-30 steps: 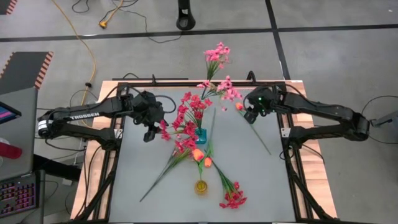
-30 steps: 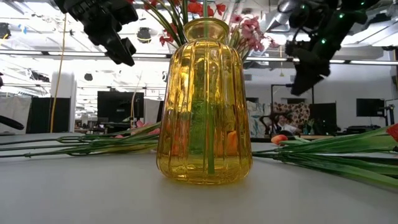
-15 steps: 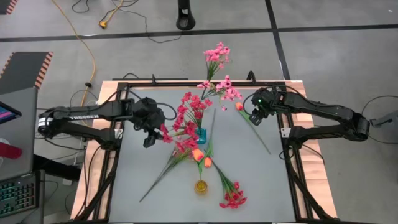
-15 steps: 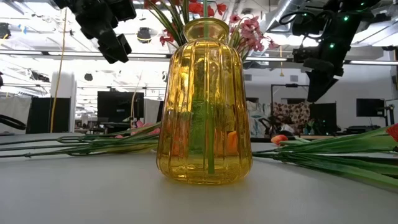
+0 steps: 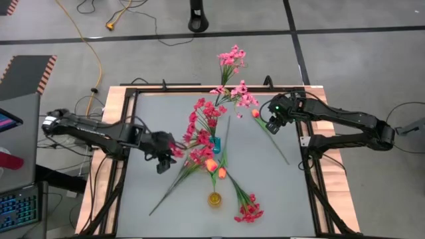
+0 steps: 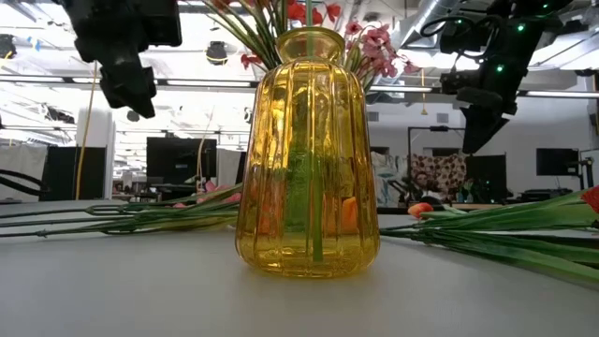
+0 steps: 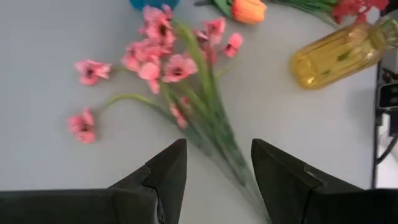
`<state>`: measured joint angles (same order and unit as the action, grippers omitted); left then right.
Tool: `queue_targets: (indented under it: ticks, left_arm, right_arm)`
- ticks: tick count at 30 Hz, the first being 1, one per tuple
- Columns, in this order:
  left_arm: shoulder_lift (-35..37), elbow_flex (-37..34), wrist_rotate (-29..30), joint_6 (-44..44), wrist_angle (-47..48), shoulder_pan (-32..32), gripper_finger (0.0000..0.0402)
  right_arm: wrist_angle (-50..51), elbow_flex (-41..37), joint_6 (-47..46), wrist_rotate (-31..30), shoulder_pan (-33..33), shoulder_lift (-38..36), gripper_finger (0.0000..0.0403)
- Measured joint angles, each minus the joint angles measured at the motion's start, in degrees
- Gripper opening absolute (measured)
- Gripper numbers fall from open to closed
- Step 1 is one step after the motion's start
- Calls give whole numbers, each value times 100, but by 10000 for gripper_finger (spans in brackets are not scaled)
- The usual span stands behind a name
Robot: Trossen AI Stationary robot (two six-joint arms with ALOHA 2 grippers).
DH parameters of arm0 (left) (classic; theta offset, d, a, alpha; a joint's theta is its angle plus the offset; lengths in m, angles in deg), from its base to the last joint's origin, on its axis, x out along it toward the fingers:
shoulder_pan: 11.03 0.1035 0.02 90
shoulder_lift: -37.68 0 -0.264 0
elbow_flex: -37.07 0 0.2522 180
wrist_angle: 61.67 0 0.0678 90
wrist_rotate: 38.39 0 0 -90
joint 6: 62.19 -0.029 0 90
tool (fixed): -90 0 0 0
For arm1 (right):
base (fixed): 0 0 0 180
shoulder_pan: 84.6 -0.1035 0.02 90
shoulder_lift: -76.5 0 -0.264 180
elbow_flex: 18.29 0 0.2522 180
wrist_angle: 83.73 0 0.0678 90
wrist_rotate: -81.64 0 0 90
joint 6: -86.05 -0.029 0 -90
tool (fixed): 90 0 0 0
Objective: Sort flowers into vase by color
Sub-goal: Put the pink flowers into the transparent vase
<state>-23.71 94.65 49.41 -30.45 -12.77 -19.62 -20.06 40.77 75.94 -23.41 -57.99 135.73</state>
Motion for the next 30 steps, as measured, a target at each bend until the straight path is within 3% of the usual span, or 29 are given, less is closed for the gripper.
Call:
queue_targets:
  ticks: [12, 18, 25, 30]
  left_arm:
    - [-1232, 137, 578, 1088, -495, -1249, 167]
    - [-2158, 562, 709, 1415, -378, -1350, 167]
    - [-3080, 1301, 718, 1636, 621, -1355, 167]
    - [-3540, 1682, 719, 1699, 787, -1367, 167]
  right_arm:
    - [-4, 0, 0, 13, 0, 0, 221]
    - [-2, 0, 0, 13, 0, 0, 221]
    - [-4, 0, 0, 13, 0, 2, 221]
    - [-4, 0, 0, 10, 0, 2, 221]
